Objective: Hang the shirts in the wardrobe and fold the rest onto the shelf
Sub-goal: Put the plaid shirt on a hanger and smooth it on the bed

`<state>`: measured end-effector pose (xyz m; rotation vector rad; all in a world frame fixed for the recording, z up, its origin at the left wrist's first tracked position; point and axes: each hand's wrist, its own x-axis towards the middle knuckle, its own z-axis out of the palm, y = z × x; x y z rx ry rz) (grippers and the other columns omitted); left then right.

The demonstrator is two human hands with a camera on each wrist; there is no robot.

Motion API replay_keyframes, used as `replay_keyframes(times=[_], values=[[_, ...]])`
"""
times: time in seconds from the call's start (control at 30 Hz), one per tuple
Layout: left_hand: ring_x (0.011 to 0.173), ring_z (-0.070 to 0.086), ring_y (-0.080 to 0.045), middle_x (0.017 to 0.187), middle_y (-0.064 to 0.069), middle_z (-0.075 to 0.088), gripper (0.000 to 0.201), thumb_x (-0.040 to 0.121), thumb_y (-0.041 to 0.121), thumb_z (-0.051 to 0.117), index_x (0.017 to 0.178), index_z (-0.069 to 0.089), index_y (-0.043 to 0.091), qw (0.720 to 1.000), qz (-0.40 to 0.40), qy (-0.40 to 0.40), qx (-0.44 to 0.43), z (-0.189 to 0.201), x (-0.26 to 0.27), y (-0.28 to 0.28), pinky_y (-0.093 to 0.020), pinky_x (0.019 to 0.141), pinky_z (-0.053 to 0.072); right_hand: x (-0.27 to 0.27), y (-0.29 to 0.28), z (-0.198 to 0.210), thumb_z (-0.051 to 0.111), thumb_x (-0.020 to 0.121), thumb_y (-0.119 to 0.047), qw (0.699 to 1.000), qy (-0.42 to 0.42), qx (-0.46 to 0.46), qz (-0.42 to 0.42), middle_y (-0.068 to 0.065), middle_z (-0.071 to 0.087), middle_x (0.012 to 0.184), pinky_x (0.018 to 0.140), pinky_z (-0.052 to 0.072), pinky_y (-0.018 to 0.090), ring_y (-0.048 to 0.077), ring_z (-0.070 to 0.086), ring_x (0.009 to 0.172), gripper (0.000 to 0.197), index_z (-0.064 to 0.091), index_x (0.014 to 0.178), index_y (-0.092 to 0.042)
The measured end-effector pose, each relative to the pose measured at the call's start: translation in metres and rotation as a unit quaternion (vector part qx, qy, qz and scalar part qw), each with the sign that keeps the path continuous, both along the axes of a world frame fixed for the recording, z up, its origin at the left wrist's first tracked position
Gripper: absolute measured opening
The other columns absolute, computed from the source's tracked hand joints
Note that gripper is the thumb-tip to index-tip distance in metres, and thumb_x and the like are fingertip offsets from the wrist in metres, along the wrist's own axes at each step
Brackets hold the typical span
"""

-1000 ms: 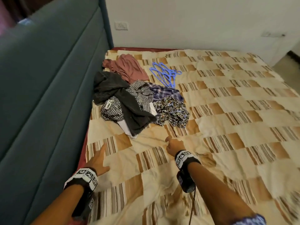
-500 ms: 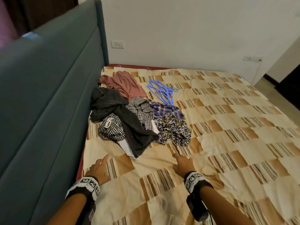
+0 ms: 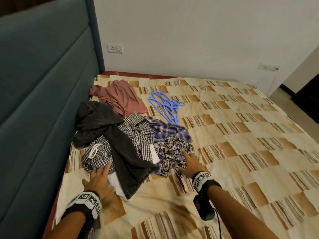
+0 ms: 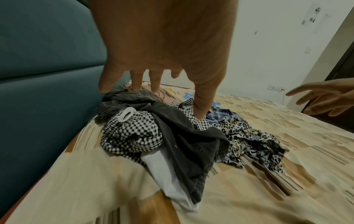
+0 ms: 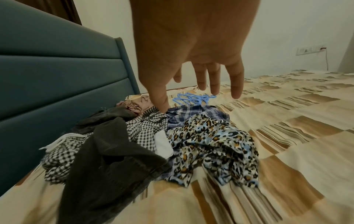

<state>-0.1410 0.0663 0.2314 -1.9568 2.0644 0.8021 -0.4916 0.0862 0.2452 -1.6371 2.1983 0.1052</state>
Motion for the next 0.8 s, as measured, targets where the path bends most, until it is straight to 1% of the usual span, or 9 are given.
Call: replay_keyframes(times=[0.2, 0.3, 0.37, 0.43, 0.5, 0.6, 0.63, 0.7, 0.8], values=[[0.144, 0.003, -0.034, 0.157, -0.004, 0.000, 0.104, 0.082, 0.049, 0.061, 0.146, -0.020, 0.030, 0.997, -0.033, -0.061, 0.016, -0.034, -0.085, -0.104, -0.053, 0.112, 0.023, -0.074, -0.127, -0.039, 0.064, 0.088, -0.028, 0.997, -0.058, 0.036, 0.022, 0.026, 0.006, 0.154, 0.092, 0.047, 0.042, 0.039, 0.051, 0.117, 0.095, -0.008, 0.149, -0.030], [0.143, 0.007, -0.035, 0.157, -0.004, -0.001, 0.111, 0.078, 0.041, 0.069, 0.146, -0.017, 0.030, 0.998, -0.044, -0.047, 0.027, -0.076, -0.147, -0.181, -0.051, 0.111, 0.026, -0.111, -0.227, -0.085, 0.059, 0.088, -0.046, 0.998, -0.057, 0.022, -0.005, 0.028, 0.026, 0.148, 0.093, 0.047, 0.042, 0.034, 0.056, 0.107, 0.083, 0.005, 0.149, -0.031], [0.142, 0.009, -0.038, 0.157, -0.007, -0.005, 0.117, 0.075, 0.038, 0.074, 0.146, -0.019, 0.031, 0.993, -0.090, -0.068, 0.038, -0.123, -0.191, -0.223, -0.051, 0.112, 0.024, -0.135, -0.279, -0.142, 0.057, 0.086, -0.055, 0.999, -0.006, 0.038, 0.021, 0.029, 0.027, 0.147, 0.100, 0.042, 0.044, 0.039, 0.045, 0.123, 0.085, 0.012, 0.151, -0.023], [0.142, 0.007, -0.042, 0.155, -0.016, -0.014, 0.123, 0.072, 0.043, 0.075, 0.144, -0.025, 0.030, 0.980, -0.144, -0.117, 0.075, -0.176, -0.236, -0.246, -0.057, 0.114, 0.015, -0.146, -0.308, -0.203, 0.081, 0.070, -0.023, 0.992, 0.035, 0.093, 0.083, 0.044, 0.043, 0.125, 0.073, 0.053, 0.039, 0.047, 0.058, 0.102, 0.092, 0.032, 0.146, -0.010], [0.141, 0.006, -0.044, 0.153, -0.022, -0.019, 0.105, 0.085, 0.046, 0.060, 0.144, -0.025, 0.028, 0.974, -0.114, -0.151, 0.127, -0.226, -0.266, -0.255, -0.063, 0.112, 0.012, -0.146, -0.311, -0.232, 0.093, 0.043, -0.010, 0.993, 0.042, 0.060, 0.090, 0.043, 0.059, 0.094, 0.049, 0.052, 0.036, 0.046, 0.064, 0.071, 0.092, 0.057, 0.128, -0.010], [0.137, 0.012, -0.051, 0.155, -0.018, -0.009, 0.073, 0.097, 0.047, 0.033, 0.147, -0.017, 0.031, 0.978, -0.055, -0.160, 0.126, -0.260, -0.280, -0.264, -0.062, 0.109, 0.022, -0.145, -0.318, -0.259, 0.050, 0.095, -0.010, 0.981, 0.054, 0.156, 0.097, 0.047, 0.020, 0.140, 0.095, 0.043, 0.044, 0.052, 0.032, 0.130, 0.077, -0.003, 0.150, -0.018], [0.136, 0.022, -0.048, 0.155, -0.019, 0.002, 0.067, 0.099, 0.039, 0.032, 0.149, -0.012, 0.027, 0.976, -0.058, -0.159, 0.135, -0.259, -0.279, -0.261, -0.058, 0.109, 0.025, -0.143, -0.317, -0.263, 0.036, 0.100, -0.008, 0.982, 0.046, 0.160, 0.090, 0.044, 0.008, 0.144, 0.101, 0.038, 0.043, 0.051, 0.021, 0.136, 0.070, -0.014, 0.148, -0.020], [0.134, 0.032, -0.040, 0.153, -0.023, 0.013, 0.063, 0.101, 0.031, 0.031, 0.150, -0.007, 0.019, 0.971, -0.086, -0.174, 0.138, -0.257, -0.277, -0.261, -0.052, 0.110, 0.028, -0.144, -0.317, -0.267, 0.025, 0.103, -0.008, 0.984, 0.059, 0.142, 0.092, 0.044, 0.004, 0.145, 0.103, 0.035, 0.042, 0.050, 0.017, 0.137, 0.064, -0.017, 0.148, -0.021], [0.142, 0.020, -0.033, 0.154, -0.022, -0.003, 0.067, 0.096, 0.037, 0.024, 0.149, -0.015, 0.022, 0.953, -0.125, -0.208, 0.179, -0.258, -0.278, -0.268, -0.059, 0.112, 0.017, -0.144, -0.322, -0.266, 0.021, 0.103, -0.012, 0.983, 0.072, 0.129, 0.109, 0.046, 0.006, 0.143, 0.099, 0.039, 0.039, 0.049, 0.020, 0.135, 0.060, -0.017, 0.148, -0.023]])
